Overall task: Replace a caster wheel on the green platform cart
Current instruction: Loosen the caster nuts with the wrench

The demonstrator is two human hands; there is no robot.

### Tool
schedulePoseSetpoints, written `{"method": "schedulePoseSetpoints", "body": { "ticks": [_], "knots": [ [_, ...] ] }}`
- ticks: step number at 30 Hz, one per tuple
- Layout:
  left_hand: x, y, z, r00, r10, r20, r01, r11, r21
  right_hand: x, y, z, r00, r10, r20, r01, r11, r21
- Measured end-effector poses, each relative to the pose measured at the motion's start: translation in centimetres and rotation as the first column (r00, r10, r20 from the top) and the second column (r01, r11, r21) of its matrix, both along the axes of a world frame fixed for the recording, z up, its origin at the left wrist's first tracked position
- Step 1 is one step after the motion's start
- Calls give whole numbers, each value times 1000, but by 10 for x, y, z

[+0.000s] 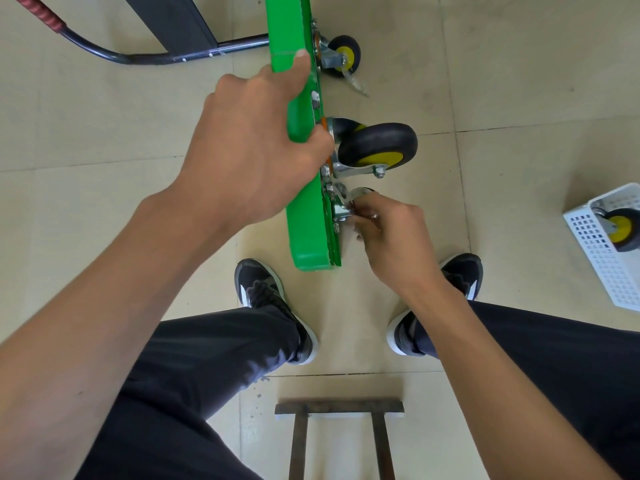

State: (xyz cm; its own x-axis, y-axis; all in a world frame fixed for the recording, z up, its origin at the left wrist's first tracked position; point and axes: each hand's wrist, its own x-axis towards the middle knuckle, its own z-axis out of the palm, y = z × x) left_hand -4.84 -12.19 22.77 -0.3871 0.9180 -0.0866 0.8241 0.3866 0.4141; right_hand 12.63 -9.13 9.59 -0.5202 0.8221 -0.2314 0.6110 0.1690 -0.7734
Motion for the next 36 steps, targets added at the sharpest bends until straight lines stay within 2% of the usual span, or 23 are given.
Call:
{"method": "schedulePoseSetpoints", "body": {
  "ticks": [3, 7, 11, 17, 24, 28, 32, 36],
  "knots": [
    [0, 0, 0, 1000, -9, -24, 9, 1000, -11, 8, 4, 11, 992, -113, -63, 81, 922, -379],
    [-1, 1, 1, 999, -18, -40, 18, 1000, -15, 8, 5, 21, 970, -203, -136, 76, 780, -621],
    [-1, 1, 0, 999, -20, -28, 19, 1000, -9, 2, 3, 30, 950, -245, -191, 27, 678, -734],
    [1, 1, 0, 999, -20, -35, 19, 1000, -19, -6, 7, 37, 944, -242, -222, -11, 651, -759],
    [1, 2, -1, 999, -10, -46, 8, 999, -32, -13, 6, 38, 940, -259, -222, 6, 665, -747],
    [0, 1, -2, 999, -10, -51, 8, 999, -36, -16, 3, 29, 948, -253, -194, 57, 733, -678],
    [-1, 1, -2, 1000, -4, -19, 4, 1000, -17, -15, 3, 13, 966, -194, -172, 93, 878, -469],
    [-2, 1, -3, 1000, 4, 9, -4, 1000, -1, -11, 5, 0, 992, -74, -106, 64, 994, -91]
  ]
}}
